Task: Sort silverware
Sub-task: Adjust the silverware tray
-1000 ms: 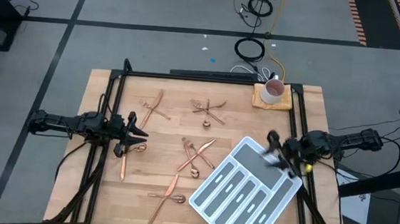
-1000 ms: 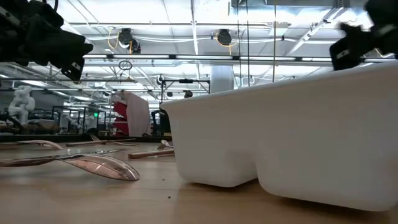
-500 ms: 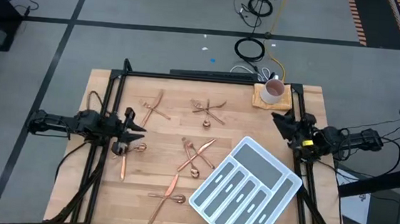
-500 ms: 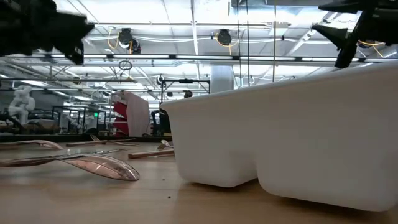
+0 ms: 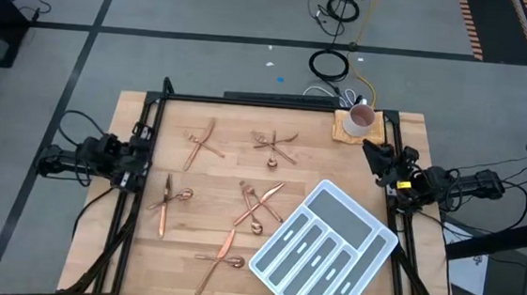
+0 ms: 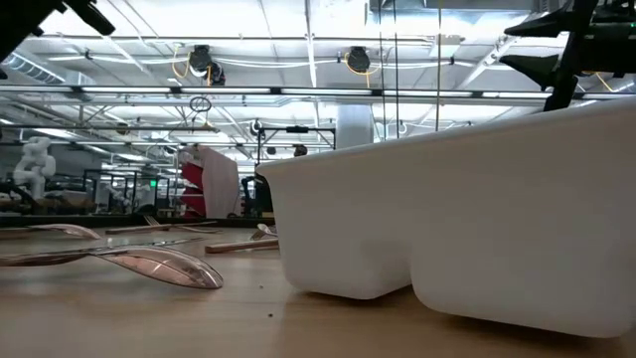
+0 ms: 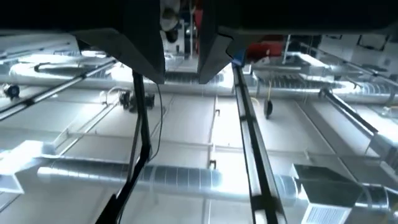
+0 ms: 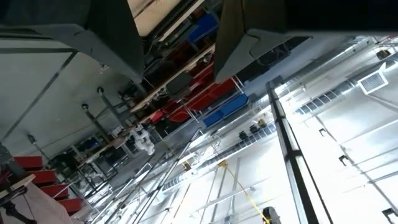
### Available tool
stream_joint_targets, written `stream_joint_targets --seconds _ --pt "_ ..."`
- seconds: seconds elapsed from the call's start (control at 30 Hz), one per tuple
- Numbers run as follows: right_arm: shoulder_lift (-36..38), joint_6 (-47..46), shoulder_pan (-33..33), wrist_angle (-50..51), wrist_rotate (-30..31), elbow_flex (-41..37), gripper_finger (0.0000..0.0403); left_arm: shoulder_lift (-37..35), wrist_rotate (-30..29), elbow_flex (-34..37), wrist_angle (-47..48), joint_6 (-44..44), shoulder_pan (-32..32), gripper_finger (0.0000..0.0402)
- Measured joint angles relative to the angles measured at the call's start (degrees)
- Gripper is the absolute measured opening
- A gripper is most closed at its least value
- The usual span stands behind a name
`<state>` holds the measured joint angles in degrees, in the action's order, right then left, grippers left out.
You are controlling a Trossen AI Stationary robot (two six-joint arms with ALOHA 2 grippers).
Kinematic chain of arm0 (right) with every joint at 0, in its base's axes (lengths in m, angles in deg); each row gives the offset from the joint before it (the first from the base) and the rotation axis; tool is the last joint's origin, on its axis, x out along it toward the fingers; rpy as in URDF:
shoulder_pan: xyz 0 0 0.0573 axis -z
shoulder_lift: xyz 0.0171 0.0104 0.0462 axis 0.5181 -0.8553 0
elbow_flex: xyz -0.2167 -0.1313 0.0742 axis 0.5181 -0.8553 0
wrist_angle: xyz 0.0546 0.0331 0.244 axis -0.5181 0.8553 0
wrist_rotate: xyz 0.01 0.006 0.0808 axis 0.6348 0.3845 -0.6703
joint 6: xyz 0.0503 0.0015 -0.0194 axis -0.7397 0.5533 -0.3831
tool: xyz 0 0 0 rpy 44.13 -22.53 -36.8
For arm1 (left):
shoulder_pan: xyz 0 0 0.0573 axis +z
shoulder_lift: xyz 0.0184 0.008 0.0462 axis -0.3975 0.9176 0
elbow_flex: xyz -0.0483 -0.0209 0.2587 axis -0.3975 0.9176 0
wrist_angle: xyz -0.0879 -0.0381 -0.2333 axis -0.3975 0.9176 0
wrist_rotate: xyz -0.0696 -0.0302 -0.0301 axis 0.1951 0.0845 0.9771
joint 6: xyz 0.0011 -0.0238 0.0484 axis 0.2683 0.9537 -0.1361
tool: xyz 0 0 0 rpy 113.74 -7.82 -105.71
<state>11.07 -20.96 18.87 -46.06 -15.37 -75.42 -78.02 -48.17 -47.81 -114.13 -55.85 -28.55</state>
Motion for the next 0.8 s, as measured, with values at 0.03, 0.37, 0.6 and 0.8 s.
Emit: stream_joint_targets --seconds 0.03,0.37,0.6,0.8 --pt "0.0 0.0 0.0 0.0 0.0 0.0 0.0183 0.0 0.0 0.0 -0.6 0.2 0.0 0.0102" --pt "0.0 -0.8 0.0 -2.1 0.0 0.0 0.0183 0.0 0.7 0.0 -4.0 8.9 0.0 0.0102" --pt "-1.1 9.9 0.0 1.8 -0.2 7.7 0.0183 0.0 -15.2 -3.6 -5.1 4.7 0.0 0.0102" --pt "-10.9 20.2 0.0 25.0 0.6 28.8 0.0183 1.5 -26.3 -13.7 16.8 10.0 0.0 0.0102"
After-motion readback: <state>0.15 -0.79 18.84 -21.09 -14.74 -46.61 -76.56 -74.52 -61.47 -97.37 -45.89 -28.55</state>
